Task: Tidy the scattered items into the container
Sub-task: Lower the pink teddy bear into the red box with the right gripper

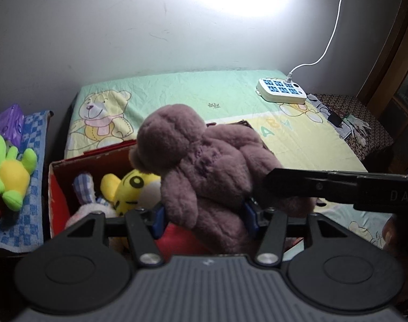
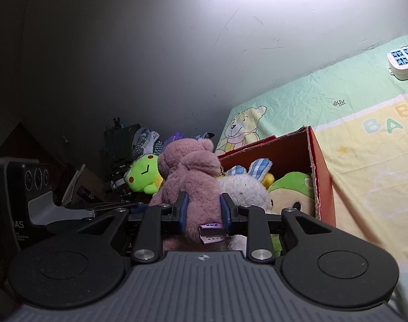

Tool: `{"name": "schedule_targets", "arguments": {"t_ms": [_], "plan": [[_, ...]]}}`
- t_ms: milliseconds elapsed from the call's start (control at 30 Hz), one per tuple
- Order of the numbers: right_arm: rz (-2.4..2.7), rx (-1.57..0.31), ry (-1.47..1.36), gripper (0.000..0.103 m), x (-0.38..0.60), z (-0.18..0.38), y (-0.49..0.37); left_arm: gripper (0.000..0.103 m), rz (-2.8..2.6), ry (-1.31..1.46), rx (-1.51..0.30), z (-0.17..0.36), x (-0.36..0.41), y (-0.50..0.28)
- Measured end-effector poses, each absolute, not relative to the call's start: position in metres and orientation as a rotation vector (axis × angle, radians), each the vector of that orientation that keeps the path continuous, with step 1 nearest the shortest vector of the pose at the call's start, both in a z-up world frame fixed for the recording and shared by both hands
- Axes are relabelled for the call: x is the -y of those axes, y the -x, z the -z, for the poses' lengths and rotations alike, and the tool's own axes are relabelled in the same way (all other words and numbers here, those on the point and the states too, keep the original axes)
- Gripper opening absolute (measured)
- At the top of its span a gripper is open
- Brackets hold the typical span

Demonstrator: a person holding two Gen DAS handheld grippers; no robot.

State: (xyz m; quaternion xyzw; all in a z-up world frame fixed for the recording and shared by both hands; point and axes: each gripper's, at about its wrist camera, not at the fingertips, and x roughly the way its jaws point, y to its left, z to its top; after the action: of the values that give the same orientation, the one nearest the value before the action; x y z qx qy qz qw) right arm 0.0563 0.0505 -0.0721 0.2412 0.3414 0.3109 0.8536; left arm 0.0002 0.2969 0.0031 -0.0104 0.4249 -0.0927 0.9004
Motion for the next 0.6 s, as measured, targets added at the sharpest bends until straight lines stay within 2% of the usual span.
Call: {"name": "schedule_targets", "arguments": {"t_ms": [600], "plan": [[-0.621,-0.788,-0.457,0.028,-0.091,0.098,-0.046,0.061,0.079,-0.010,-0.966,0.034,-0.316,0.003]]}}
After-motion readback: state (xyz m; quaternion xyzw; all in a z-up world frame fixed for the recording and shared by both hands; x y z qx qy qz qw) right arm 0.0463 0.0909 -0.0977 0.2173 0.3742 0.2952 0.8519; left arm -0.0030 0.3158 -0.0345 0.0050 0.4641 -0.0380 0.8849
